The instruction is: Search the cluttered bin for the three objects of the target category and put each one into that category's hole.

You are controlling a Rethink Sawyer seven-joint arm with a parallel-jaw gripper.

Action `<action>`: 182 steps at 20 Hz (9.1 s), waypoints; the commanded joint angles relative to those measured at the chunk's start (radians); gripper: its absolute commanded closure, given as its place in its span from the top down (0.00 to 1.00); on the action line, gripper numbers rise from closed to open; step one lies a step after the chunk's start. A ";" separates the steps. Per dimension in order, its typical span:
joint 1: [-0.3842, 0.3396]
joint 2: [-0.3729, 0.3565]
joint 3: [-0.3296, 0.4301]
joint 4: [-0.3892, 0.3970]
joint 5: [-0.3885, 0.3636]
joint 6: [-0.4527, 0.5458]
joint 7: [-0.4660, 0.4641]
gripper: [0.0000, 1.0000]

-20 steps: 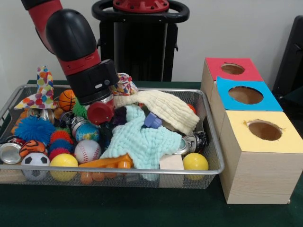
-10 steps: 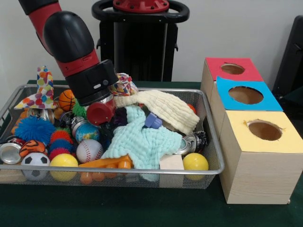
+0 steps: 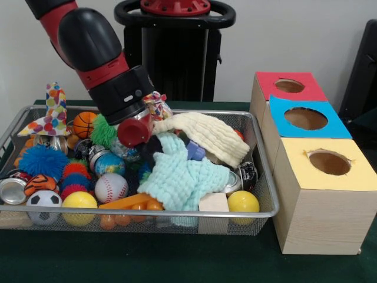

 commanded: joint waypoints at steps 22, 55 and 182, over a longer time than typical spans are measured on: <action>-0.051 0.057 0.105 0.079 -0.039 -0.085 0.232 0.00; -0.058 -0.205 0.328 0.278 0.300 0.332 0.450 0.00; 0.538 -0.278 -0.669 -0.500 -0.449 0.468 0.534 0.00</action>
